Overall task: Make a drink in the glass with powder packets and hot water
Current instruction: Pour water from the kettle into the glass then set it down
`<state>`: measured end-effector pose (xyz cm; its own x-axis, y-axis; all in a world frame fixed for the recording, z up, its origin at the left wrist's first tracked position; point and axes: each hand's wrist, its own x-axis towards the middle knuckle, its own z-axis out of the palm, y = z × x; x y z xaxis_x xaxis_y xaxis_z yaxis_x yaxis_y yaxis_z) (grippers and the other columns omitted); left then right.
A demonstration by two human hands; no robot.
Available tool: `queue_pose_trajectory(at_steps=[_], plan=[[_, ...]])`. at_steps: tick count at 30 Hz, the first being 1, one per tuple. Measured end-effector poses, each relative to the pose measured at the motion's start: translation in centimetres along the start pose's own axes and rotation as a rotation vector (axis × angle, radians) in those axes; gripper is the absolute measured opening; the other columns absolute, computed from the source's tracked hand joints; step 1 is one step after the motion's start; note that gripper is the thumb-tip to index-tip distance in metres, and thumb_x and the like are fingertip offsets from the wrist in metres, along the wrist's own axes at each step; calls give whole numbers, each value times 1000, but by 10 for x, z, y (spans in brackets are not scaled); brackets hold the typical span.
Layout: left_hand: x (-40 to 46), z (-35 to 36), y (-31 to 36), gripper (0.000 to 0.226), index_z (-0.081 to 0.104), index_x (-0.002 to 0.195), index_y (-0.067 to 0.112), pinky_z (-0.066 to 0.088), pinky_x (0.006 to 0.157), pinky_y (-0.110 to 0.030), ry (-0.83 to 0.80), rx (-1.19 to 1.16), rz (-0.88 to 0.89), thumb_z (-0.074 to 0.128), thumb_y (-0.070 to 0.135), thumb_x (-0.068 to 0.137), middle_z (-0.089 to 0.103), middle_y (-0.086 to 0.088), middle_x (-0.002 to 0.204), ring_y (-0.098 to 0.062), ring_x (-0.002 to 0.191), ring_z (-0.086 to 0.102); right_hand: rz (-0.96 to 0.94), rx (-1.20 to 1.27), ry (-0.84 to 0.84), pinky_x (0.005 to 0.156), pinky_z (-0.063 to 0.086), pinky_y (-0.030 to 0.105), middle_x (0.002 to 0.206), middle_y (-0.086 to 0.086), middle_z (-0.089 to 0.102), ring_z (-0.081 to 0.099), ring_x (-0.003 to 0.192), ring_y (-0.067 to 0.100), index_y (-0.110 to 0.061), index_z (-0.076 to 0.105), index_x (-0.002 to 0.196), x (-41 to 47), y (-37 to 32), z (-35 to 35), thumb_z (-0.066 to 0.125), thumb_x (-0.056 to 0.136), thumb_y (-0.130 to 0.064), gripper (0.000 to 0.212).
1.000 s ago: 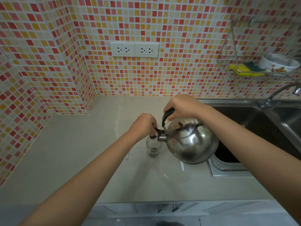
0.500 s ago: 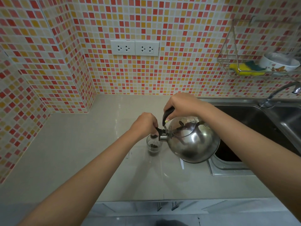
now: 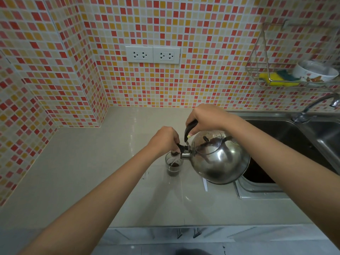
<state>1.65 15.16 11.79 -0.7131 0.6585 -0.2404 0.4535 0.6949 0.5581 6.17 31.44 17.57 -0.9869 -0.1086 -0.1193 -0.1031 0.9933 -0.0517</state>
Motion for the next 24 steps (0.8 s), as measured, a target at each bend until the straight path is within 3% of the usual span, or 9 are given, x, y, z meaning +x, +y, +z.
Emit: queue_pose_trajectory(at_steps=[4,9,24], plan=[[0,0,0,33,74,107,5,51,75,-28,-3,2,4,79,8,74,72,-12,106,-26,95,67,1,-6,-10,59,48,31,77,-11,71,59,67,10,-29,74,91,0,0,-1,73,74,-44,23],[1,-1,1,33,73,107,5,54,83,-32,-9,10,7,79,8,75,72,-13,107,-27,96,67,-11,-8,-8,52,39,25,73,-12,69,56,62,6,-28,74,90,0,0,-2,73,75,-43,21],[-2,-1,7,34,73,109,4,54,82,-31,-10,6,18,78,8,76,72,-13,107,-27,96,67,-12,-21,-12,50,36,24,70,-13,68,57,63,7,-30,74,87,-2,3,-5,74,73,-44,20]])
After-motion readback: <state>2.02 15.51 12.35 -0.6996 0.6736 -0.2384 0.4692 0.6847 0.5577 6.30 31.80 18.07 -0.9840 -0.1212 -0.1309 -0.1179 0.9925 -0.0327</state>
